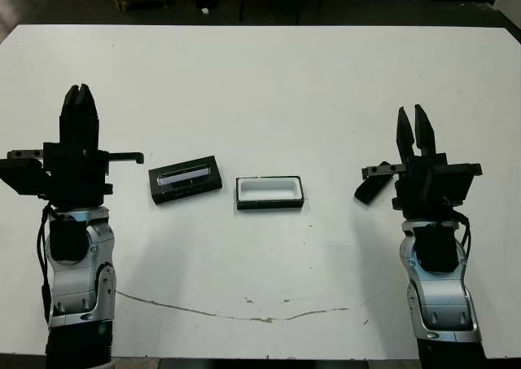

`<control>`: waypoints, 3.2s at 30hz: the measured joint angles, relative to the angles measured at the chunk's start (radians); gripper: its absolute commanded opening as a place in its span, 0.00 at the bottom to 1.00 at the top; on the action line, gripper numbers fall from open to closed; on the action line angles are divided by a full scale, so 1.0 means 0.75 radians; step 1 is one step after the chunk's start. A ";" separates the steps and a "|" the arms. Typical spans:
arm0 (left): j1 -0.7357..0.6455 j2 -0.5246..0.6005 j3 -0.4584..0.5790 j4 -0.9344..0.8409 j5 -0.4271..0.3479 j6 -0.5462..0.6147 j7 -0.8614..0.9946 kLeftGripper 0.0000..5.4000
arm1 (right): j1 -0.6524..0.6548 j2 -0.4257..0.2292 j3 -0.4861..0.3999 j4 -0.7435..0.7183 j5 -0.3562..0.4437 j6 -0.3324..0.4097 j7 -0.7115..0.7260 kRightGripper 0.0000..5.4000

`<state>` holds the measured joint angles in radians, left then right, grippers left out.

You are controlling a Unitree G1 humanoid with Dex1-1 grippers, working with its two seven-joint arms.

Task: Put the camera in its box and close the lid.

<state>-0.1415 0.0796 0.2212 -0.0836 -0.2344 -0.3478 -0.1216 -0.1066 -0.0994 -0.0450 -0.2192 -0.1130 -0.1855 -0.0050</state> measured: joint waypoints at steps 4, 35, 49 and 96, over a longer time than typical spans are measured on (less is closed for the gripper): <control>0.001 0.000 -0.002 0.000 0.004 -0.001 0.000 0.00 | -0.013 -0.065 -0.050 -0.052 0.078 0.044 0.075 0.00; 0.023 0.003 -0.004 -0.013 -0.008 0.007 -0.002 0.00 | -0.669 -0.911 0.092 0.670 0.079 0.387 1.044 0.00; 0.023 0.004 0.013 0.036 -0.019 -0.045 -0.032 0.00 | -0.706 -0.954 0.167 0.775 0.073 0.382 1.318 0.00; 0.028 0.004 0.013 0.039 -0.059 -0.042 -0.063 0.00 | -0.738 -0.944 0.468 0.924 -0.148 0.341 1.599 0.00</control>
<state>-0.1207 0.0824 0.2310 -0.0544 -0.2785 -0.3795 -0.1691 -0.6602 -0.8072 0.3057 0.4736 -0.2238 0.0701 1.1941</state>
